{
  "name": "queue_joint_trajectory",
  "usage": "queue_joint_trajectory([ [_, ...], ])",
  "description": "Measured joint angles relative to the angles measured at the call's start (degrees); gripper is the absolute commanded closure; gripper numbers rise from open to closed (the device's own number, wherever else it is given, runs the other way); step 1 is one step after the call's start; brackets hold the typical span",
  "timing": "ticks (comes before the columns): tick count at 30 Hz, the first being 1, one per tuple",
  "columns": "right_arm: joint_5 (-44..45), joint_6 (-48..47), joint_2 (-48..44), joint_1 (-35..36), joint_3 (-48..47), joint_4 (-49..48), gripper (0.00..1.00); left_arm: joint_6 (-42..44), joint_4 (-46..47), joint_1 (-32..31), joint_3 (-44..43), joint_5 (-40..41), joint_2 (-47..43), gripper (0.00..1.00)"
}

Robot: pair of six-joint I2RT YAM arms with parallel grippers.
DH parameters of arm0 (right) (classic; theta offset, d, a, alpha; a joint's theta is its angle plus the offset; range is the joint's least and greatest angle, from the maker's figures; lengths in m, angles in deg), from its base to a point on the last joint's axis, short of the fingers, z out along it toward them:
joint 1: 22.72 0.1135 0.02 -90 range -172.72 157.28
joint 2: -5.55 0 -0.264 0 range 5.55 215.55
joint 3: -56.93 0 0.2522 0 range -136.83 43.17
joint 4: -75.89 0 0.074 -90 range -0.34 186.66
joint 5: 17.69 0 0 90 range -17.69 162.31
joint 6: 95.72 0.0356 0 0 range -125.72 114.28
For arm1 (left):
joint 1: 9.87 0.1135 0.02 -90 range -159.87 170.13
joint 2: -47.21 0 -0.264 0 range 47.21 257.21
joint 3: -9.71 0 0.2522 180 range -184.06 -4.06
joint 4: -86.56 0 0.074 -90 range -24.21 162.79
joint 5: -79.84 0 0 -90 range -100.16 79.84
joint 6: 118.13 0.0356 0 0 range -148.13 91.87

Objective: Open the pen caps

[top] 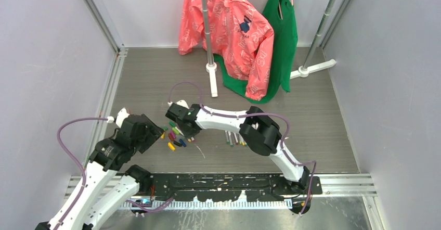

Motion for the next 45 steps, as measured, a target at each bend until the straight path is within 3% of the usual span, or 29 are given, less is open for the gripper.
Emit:
queue_joint_trajectory([
  [15, 0.9, 2.8, -6.5, -0.2, 9.5, -0.2, 0.99, -4.4, 1.3, 0.0, 2.0, -0.7, 1.8, 0.3],
  [22, 0.9, 4.3, -13.6, -0.2, 18.3, 0.8, 0.99, -7.1, 7.3, 0.0, 5.2, -3.7, 5.6, 0.3],
  [33, -5.0, 7.9, -26.8, -0.2, 24.9, -3.1, 0.99, -8.5, 19.6, 0.0, 5.7, -11.2, 20.1, 0.32],
  [45, -10.8, 10.1, -28.8, -0.2, 26.1, -5.6, 0.99, -9.8, 27.5, 0.0, 5.6, -15.5, 25.5, 0.33],
])
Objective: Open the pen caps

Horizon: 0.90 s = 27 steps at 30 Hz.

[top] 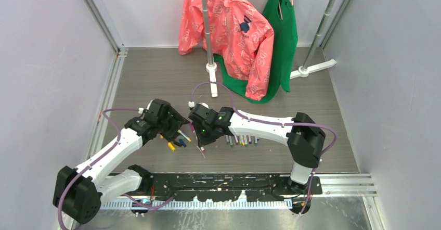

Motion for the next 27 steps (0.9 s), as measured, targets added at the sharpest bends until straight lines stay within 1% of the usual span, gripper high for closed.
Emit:
queue_joint_trajectory([
  [8, -2.9, 0.2, 0.0, 0.0, 0.0, -1.1, 0.99, 0.0, 3.0, 0.0, 0.0, -1.0, 0.5, 0.35],
  [12, -3.8, 0.1, 0.0, 0.0, 0.0, -1.1, 0.99, 0.2, 4.0, 0.0, -0.1, -2.3, 1.9, 0.39],
  [14, -4.1, 0.0, 0.0, 0.0, 0.0, -1.1, 0.99, 0.5, 4.3, 0.0, -0.5, -3.4, 3.5, 0.43],
  [20, -4.4, -0.7, 0.0, 0.0, 0.0, -0.9, 0.99, 2.1, 5.2, 0.0, -2.8, -7.0, 9.3, 0.61],
  [25, -4.5, -1.5, 0.2, 0.0, -0.3, -0.3, 0.99, 3.6, 5.6, 0.0, -4.3, -9.8, 13.3, 0.68],
  [27, -4.6, -1.6, 0.4, 0.0, -0.5, -0.2, 0.99, 4.2, 5.6, 0.0, -4.3, -10.4, 13.8, 0.74],
])
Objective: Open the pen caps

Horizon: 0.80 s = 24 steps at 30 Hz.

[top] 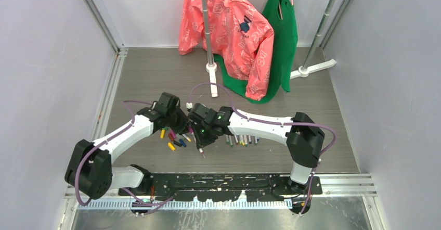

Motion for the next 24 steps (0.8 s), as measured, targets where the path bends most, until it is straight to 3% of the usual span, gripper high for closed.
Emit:
queue_joint_trajectory([
  [3, -0.1, -0.2, 0.3, 0.0, -0.2, 0.2, 0.99, 1.1, -0.2, 0.0, 0.0, -0.5, 0.2, 0.97],
  [4, 0.0, -0.3, 0.4, 0.0, -0.2, 0.4, 0.99, 1.6, -0.3, 0.0, 0.0, -0.6, 0.2, 1.0],
  [9, 0.2, -1.5, 0.4, -0.1, -0.3, 1.3, 0.98, 3.6, -1.0, 0.0, 0.0, -0.6, 0.1, 1.0],
  [13, 0.3, -1.9, 0.4, -0.1, -0.4, 1.2, 0.8, 3.7, -1.2, 0.0, 0.0, -0.4, -1.2, 1.0],
  [15, 0.3, -2.0, 0.4, -0.1, -0.8, 1.3, 0.77, 3.7, -1.4, 0.0, 0.0, -0.1, -2.4, 1.0],
  [24, 0.3, -2.9, 2.7, -0.1, -3.6, 3.0, 0.72, 3.7, -1.9, 0.1, 0.0, 0.3, -3.3, 1.0],
])
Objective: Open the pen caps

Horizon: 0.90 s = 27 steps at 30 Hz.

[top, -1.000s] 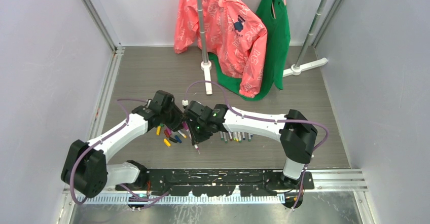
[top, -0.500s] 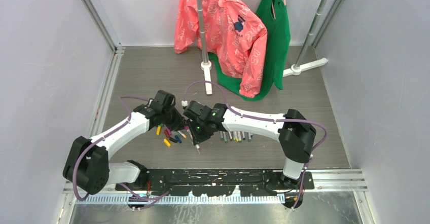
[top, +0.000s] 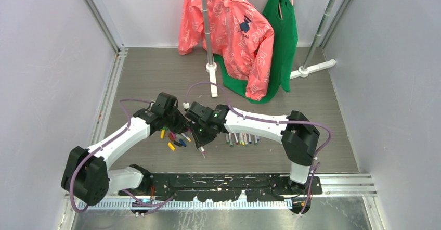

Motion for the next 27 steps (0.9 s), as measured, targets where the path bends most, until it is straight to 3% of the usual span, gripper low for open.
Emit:
queue_joint_trajectory([
  [11, 0.0, -0.5, 0.7, -0.4, -0.6, -1.2, 0.73, -0.7, -0.4, 0.0, 0.0, -1.2, -1.1, 1.0],
  [14, 0.0, -0.7, 0.8, -0.8, -0.6, -1.9, 0.8, -1.5, -0.3, 0.0, 0.0, -1.7, -1.1, 1.0],
  [17, -0.1, -1.1, 0.8, -1.2, -0.6, -2.2, 0.97, -1.7, -0.3, 0.1, 0.0, -1.7, -1.1, 1.0],
  [27, -0.5, -1.8, 0.3, -1.9, 1.4, -5.6, 0.99, -3.1, -0.3, 1.9, 0.0, -2.2, -1.0, 1.0],
])
